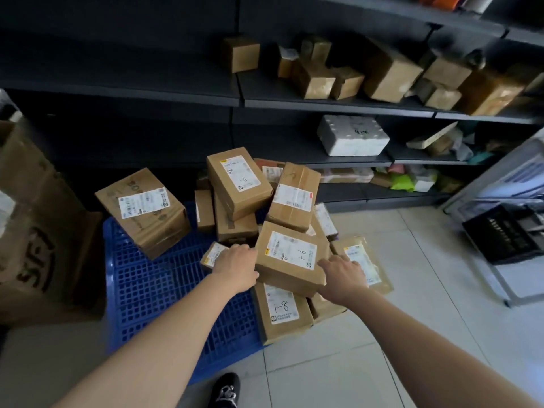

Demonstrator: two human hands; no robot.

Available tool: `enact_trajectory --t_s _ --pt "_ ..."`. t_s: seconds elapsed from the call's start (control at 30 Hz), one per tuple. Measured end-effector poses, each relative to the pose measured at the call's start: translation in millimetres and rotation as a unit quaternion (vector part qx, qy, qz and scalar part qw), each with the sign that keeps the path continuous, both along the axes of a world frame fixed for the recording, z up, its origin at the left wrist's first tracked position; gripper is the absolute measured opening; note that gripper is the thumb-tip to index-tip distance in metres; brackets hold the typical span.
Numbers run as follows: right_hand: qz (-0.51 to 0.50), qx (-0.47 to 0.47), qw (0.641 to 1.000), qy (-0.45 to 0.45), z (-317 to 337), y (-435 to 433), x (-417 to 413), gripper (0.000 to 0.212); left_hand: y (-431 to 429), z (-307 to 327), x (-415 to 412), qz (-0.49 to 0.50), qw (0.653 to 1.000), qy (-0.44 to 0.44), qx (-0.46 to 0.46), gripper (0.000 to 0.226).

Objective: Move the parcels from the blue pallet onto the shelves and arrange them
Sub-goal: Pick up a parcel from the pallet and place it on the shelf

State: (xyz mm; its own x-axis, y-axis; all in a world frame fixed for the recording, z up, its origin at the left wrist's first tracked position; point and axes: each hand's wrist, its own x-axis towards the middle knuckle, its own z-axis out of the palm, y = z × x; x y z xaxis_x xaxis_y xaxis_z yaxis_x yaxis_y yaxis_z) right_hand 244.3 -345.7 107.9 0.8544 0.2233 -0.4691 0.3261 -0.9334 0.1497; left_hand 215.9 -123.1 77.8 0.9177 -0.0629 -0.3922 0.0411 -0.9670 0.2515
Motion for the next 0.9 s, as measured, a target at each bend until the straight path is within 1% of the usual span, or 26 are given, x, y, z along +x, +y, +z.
enact_trajectory --t_s 0.07,0.1,0.2,0.27,0.33,0.37,0.43,0.53,0.6,0.67,0.7,0.73,0.8,0.83,0.9 --pt "-0.011 -0.002 1.0 0.013 -11.5 -4.5 14.6 0.059 -7.7 -14.4 9.9 0.02 0.999 0.017 -0.021 0.049" --pt "-0.015 -0.001 1.0 0.018 -17.4 -6.4 21.3 0.058 -11.3 -22.2 14.0 0.033 0.999 0.023 -0.032 0.053" --pt "-0.021 0.015 0.999 0.023 -33.9 -11.0 41.0 0.051 -20.6 -43.2 23.2 0.098 0.991 0.05 -0.07 0.078" --pt "-0.032 0.032 0.999 0.021 -44.9 -12.6 54.6 0.051 -26.5 -54.4 27.5 0.159 0.978 0.079 -0.114 0.091" --pt "-0.056 0.062 0.996 0.025 -55.2 -12.6 68.0 0.06 -32.9 -66.0 30.2 0.237 0.951 0.098 -0.175 0.099" --pt "-0.067 0.078 0.994 0.029 -60.3 -12.7 74.3 0.066 -36.1 -71.8 30.9 0.284 0.93 0.102 -0.211 0.101" --pt "-0.069 0.107 0.991 0.046 -71.1 -14.1 85.7 0.076 -43.7 -77.6 29.9 0.385 0.873 0.097 -0.285 0.103" --pt "-0.073 0.122 0.988 0.061 -80.4 -20.8 98.2 0.085 -57.6 -79.2 28.4 0.518 0.763 0.05 -0.383 0.098" --pt "-0.091 0.129 0.985 0.069 -81.9 -27.4 102.0 0.088 -69.0 -83.5 26.8 0.587 0.698 0.017 -0.411 0.08" --pt "-0.097 0.14 0.981 0.097 -84.4 -34.4 102.1 0.081 -81.4 -88.6 25.3 0.627 0.645 0.011 -0.436 0.054" --pt "-0.096 0.146 0.978 0.114 -86.7 -38.0 101.2 0.076 -88.1 -89.9 24.4 0.635 0.624 0.018 -0.456 0.045" --pt "-0.101 0.161 0.974 0.128 -88.7 -41.5 99.9 0.072 -94.6 -91.4 23.1 0.633 0.614 0.031 -0.471 0.041" --pt "-0.135 0.215 0.955 0.152 -92.1 -46.2 95.2 0.066 -105.1 -94.8 19.1 0.628 0.611 0.049 -0.48 0.041" --pt "-0.148 0.246 0.944 0.161 -91.6 -46.6 91.9 0.059 -108.9 -93.5 16.7 0.632 0.603 0.051 -0.484 0.042" --pt "-0.157 0.301 0.925 0.17 -89.1 -44.3 83.5 0.046 -113.7 -85.5 10.3 0.65 0.574 0.037 -0.497 0.042"
